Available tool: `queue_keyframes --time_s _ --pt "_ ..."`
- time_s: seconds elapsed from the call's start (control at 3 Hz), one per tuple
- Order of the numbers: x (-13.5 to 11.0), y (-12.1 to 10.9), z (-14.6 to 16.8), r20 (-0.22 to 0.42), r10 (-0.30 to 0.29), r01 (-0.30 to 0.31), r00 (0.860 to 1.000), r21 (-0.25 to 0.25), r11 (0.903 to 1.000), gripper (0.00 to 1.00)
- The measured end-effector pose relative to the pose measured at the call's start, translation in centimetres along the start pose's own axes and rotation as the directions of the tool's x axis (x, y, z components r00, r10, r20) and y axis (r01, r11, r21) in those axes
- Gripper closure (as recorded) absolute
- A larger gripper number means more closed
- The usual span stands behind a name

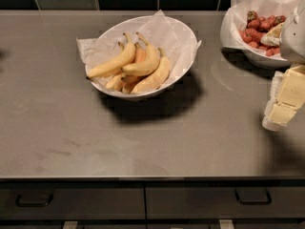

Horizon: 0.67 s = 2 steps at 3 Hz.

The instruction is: Pick banana from white bowl

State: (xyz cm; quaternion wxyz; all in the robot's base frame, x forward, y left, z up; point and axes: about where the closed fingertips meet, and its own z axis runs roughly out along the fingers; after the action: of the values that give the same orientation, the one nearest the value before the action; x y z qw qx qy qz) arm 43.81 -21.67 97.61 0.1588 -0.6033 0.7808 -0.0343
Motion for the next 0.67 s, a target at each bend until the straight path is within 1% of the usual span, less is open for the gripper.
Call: queue_keyframes --time_s 0.33,0.67 --pt "0.0 0.0 0.0 0.0 0.0 0.0 1.0 0.0 1.0 0.0" --pt "-1.2 -1.1 0.0 0.083 -0.019 0.022 0.996 -0.029 0.9993 0.0"
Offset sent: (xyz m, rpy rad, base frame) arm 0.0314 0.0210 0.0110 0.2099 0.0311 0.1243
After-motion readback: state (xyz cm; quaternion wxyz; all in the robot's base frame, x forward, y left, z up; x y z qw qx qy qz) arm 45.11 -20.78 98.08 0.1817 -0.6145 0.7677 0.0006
